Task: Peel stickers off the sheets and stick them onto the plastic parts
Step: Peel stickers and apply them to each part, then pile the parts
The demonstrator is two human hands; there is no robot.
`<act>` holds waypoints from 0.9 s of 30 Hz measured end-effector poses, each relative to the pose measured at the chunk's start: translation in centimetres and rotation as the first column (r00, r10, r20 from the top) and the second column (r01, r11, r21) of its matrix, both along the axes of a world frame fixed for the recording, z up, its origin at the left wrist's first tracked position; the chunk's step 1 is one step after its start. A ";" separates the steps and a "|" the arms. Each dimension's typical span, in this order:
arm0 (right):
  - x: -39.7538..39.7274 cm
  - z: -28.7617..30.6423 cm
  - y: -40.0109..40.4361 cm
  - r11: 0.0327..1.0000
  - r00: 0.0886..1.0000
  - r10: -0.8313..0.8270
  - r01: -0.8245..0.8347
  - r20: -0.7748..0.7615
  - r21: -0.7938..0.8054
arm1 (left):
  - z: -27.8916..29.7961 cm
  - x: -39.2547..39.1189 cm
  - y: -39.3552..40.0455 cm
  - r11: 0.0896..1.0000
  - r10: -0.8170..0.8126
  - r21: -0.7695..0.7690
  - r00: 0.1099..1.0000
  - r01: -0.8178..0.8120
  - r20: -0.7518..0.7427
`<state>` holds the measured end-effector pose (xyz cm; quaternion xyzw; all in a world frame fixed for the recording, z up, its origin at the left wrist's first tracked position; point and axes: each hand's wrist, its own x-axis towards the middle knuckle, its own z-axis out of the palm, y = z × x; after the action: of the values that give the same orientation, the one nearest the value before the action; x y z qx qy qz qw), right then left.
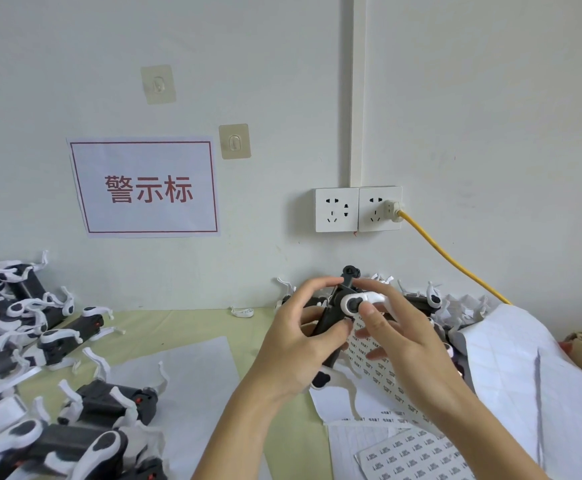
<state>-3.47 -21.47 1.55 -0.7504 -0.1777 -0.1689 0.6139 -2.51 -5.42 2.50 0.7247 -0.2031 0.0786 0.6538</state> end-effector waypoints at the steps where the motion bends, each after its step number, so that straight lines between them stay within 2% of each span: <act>1: -0.1 0.1 0.0 0.999 1.000 0.021 -0.021 -0.006 0.026 | 0.0 0.0 0.0 1.000 -0.004 0.012 1.000 0.004 0.006; 5: -0.3 0.5 0.2 0.986 0.998 0.058 -0.059 0.010 0.154 | -0.1 0.1 0.1 0.999 -0.036 0.026 0.999 0.036 0.006; 10: 0.1 0.0 0.4 0.980 0.999 0.035 -0.032 -0.010 0.197 | -0.3 0.4 0.0 0.999 -0.050 -0.011 0.999 0.050 -0.012; 13: 0.6 -0.3 0.1 0.950 1.000 -0.012 0.020 -0.028 0.312 | -0.4 0.8 0.2 1.000 -0.001 -0.013 0.996 0.000 -0.084; 16: 1.1 -0.5 -0.3 0.867 0.995 -0.071 0.098 -0.074 0.488 | -0.7 1.2 0.3 0.999 0.043 -0.022 0.978 -0.049 -0.206; 18: 1.2 -0.4 -0.4 0.803 0.991 -0.082 0.127 -0.103 0.582 | -0.9 1.2 0.2 0.992 -0.013 -0.124 0.956 -0.025 -0.295; 21: 1.3 -0.4 -0.5 0.751 0.992 -0.039 0.106 -0.116 0.651 | -0.8 1.4 0.1 0.948 -0.077 -0.318 0.956 -0.019 -0.285; 23: 1.4 -0.4 -0.4 0.772 0.993 -0.006 0.077 -0.114 0.631 | -0.5 1.4 0.1 0.904 -0.066 -0.425 0.965 -0.050 -0.255; 27: 1.4 -0.5 -0.4 0.869 0.987 0.118 -0.048 -0.112 0.492 | 0.2 1.0 0.3 0.788 -0.084 -0.611 0.967 -0.083 -0.239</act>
<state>-2.12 -21.88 1.05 -0.5729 -0.1183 -0.1290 0.8007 -1.54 -5.12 2.69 0.4758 -0.0812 0.0470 0.8745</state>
